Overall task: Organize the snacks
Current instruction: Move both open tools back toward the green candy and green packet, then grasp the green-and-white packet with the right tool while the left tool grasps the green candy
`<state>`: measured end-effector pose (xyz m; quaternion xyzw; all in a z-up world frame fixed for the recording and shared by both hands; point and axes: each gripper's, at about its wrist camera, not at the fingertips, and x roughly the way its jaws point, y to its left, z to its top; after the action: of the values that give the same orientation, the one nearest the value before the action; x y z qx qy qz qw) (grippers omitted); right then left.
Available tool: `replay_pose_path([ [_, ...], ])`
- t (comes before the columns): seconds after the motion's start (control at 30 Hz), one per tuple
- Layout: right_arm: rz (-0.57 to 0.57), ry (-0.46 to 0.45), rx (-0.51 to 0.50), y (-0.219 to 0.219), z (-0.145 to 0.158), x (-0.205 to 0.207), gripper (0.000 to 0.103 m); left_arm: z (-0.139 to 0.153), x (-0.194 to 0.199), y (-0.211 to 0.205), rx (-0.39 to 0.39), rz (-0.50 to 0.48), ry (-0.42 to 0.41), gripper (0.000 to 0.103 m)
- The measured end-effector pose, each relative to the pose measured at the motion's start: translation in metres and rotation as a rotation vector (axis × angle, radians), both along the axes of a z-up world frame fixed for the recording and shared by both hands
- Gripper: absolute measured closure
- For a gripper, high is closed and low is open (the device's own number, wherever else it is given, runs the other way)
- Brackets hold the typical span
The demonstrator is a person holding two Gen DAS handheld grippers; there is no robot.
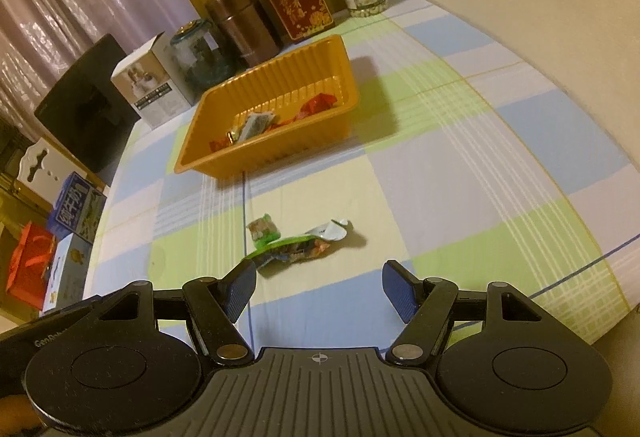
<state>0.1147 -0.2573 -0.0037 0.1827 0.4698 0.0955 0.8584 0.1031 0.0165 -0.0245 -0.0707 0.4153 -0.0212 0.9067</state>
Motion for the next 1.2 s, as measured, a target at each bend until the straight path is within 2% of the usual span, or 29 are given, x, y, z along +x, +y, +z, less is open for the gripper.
replay_pose_path([
  [0.2,0.009,0.021,0.019,0.014,-0.020,0.007,0.033,-0.005,0.008,0.005,0.012,0.005,0.001,0.026],
  [0.53,-0.007,0.068,0.104,0.038,-0.060,0.035,0.033,-0.025,0.031,0.015,0.007,0.018,0.033,0.026],
  [0.73,-0.108,0.088,0.179,0.041,-0.080,0.053,0.034,-0.036,0.047,0.019,-0.010,0.020,0.049,0.026],
  [0.87,-0.153,0.104,0.156,0.046,-0.091,0.065,0.034,-0.041,0.055,0.020,-0.023,0.018,0.058,0.026],
  [0.9,-0.156,0.107,0.150,0.046,-0.093,0.067,0.035,-0.042,0.057,0.020,-0.024,0.018,0.059,0.026],
  [1.1,-0.110,0.085,0.048,0.052,-0.094,0.082,0.063,-0.050,0.063,0.021,-0.037,0.019,0.072,0.025],
  [1.17,-0.088,0.079,0.029,0.052,-0.093,0.088,0.065,-0.053,0.065,0.021,-0.041,0.018,0.077,0.025],
  [1.2,-0.075,0.070,0.013,0.052,-0.091,0.090,0.069,-0.054,0.066,0.021,-0.042,0.017,0.079,0.025],
])
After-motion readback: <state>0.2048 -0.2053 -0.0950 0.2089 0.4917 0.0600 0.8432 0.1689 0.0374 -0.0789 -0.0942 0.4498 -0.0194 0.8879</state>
